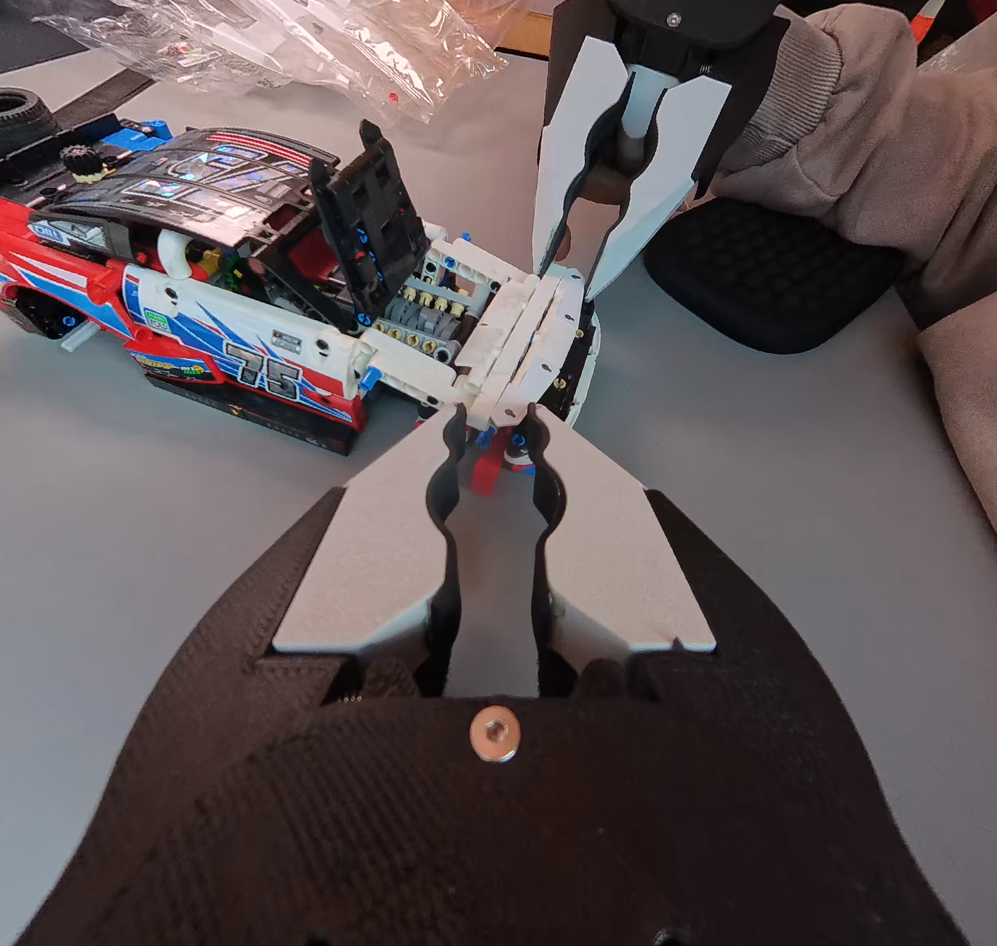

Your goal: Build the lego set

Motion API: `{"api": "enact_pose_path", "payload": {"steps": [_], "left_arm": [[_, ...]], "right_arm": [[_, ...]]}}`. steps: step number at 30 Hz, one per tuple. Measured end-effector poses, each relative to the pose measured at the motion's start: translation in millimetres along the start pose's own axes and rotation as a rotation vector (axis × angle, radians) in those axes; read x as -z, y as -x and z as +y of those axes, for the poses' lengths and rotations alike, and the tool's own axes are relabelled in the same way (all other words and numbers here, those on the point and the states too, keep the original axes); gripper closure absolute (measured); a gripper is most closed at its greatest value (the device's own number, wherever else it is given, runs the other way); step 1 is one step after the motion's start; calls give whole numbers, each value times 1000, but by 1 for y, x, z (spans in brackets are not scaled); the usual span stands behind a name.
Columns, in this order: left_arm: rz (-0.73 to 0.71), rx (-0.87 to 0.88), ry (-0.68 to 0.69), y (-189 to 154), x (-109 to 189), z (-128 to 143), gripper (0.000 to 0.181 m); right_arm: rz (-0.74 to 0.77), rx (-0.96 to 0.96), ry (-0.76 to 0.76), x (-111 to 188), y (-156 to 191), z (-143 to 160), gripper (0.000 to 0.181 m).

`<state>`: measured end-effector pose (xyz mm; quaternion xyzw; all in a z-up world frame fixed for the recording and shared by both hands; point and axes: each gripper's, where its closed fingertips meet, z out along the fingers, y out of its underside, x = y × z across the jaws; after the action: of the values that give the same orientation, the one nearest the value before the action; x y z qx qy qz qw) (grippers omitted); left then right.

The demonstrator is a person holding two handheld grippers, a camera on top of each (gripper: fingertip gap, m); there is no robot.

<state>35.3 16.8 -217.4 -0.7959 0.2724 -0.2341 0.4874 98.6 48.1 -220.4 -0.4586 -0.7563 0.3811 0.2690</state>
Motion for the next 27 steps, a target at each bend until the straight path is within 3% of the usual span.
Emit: {"api": "enact_pose_path", "payload": {"steps": [27], "left_arm": [[70, 9, 38, -17, 0, 7, 160]], "right_arm": [[-59, 16, 30, 0, 13, 5, 162]]}}
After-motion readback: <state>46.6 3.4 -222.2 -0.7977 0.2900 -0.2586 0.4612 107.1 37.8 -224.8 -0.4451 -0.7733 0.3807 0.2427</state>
